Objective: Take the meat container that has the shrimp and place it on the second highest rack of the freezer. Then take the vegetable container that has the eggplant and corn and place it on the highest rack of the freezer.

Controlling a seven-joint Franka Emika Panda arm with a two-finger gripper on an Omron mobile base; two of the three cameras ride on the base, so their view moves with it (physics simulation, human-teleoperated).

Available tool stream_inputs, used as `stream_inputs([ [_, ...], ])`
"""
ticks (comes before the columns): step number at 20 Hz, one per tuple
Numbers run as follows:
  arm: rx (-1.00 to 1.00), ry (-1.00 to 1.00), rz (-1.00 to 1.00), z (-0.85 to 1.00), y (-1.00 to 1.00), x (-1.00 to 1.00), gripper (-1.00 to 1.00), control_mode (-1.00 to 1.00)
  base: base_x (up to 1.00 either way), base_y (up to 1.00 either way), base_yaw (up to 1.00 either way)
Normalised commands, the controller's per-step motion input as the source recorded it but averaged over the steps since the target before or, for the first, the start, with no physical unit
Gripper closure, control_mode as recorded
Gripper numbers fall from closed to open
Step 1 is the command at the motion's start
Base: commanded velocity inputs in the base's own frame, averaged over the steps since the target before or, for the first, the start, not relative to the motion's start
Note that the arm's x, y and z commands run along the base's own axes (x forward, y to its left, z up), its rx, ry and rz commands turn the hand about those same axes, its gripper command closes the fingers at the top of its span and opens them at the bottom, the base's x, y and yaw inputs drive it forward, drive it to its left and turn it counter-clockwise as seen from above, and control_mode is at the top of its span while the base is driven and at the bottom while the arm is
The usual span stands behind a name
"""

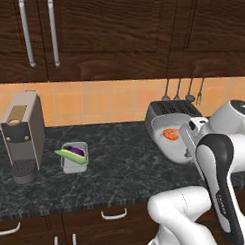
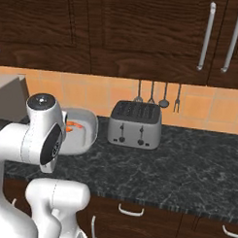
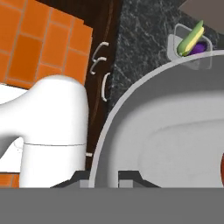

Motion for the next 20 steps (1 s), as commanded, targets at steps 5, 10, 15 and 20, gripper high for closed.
stream_inputs([
  [5,0.0,0.0,0.0,0.0,0.0,0.0,1.0,1.0,-0.43,0.0,-0.35],
  [10,0.0,0.0,0.0,0.0,0.0,0.0,1.0,1.0,-0.48,0.0,-0.61],
  [15,0.0,0.0,0.0,0.0,0.0,0.0,1.0,1.0,-0.41,0.0,-0.68],
  [20,0.0,0.0,0.0,0.0,0.0,0.0,1.0,1.0,-0.38,-0.07,-0.65],
])
